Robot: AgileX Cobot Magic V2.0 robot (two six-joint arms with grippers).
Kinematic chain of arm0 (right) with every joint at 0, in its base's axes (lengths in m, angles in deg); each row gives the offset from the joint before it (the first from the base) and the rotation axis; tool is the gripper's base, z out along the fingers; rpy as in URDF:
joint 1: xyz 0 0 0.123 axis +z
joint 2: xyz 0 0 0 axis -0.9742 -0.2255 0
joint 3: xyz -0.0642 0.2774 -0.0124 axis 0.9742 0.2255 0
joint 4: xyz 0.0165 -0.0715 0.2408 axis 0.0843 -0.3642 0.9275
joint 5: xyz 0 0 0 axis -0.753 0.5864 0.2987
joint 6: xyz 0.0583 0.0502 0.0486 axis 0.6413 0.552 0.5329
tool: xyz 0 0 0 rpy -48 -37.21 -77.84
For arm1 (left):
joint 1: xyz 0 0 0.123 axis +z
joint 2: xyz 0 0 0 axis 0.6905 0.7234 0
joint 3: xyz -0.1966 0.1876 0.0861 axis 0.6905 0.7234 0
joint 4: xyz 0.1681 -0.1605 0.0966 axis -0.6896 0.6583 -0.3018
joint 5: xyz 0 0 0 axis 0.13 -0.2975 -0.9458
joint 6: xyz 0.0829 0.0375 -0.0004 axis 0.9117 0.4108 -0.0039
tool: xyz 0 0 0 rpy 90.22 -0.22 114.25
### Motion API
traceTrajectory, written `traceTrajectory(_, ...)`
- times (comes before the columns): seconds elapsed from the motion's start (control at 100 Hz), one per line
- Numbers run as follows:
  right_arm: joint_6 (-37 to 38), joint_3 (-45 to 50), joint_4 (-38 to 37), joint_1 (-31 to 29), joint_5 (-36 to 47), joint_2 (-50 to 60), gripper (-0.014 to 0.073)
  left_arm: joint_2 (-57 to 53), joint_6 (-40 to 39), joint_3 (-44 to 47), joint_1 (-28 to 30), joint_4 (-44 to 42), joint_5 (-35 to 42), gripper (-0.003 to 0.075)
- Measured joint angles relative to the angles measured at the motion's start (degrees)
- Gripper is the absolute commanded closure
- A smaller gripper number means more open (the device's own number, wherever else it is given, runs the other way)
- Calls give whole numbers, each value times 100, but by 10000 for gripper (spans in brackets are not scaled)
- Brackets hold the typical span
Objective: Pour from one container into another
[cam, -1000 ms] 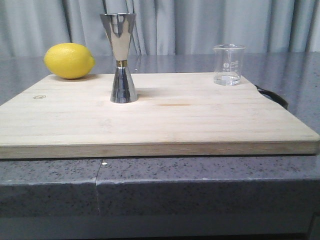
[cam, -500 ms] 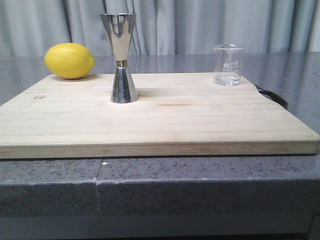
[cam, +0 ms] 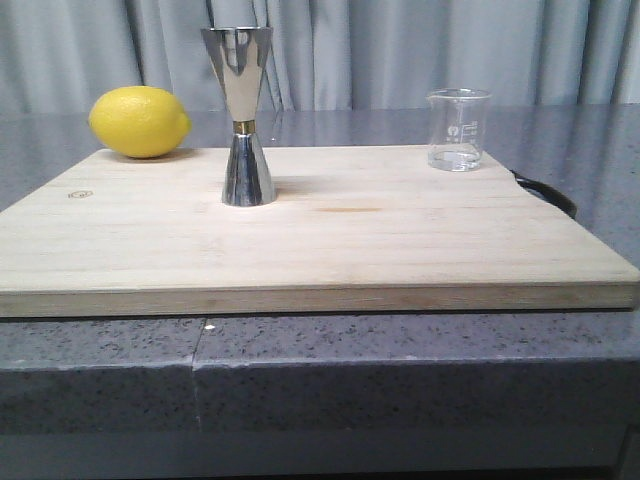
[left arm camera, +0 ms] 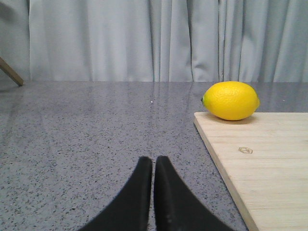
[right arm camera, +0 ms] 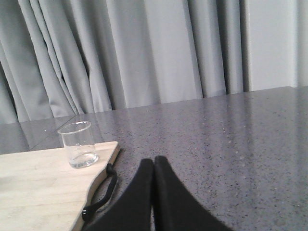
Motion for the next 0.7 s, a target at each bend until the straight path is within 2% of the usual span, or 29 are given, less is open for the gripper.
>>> traceTrajectory(0.36, 0, 0, -24, 0, -582, 0, 669, 0, 0, 0, 0, 0, 0, 739)
traceTrajectory(0.7, 0, 0, -24, 0, -681, 0, 669, 0, 0, 0, 0, 0, 0, 739)
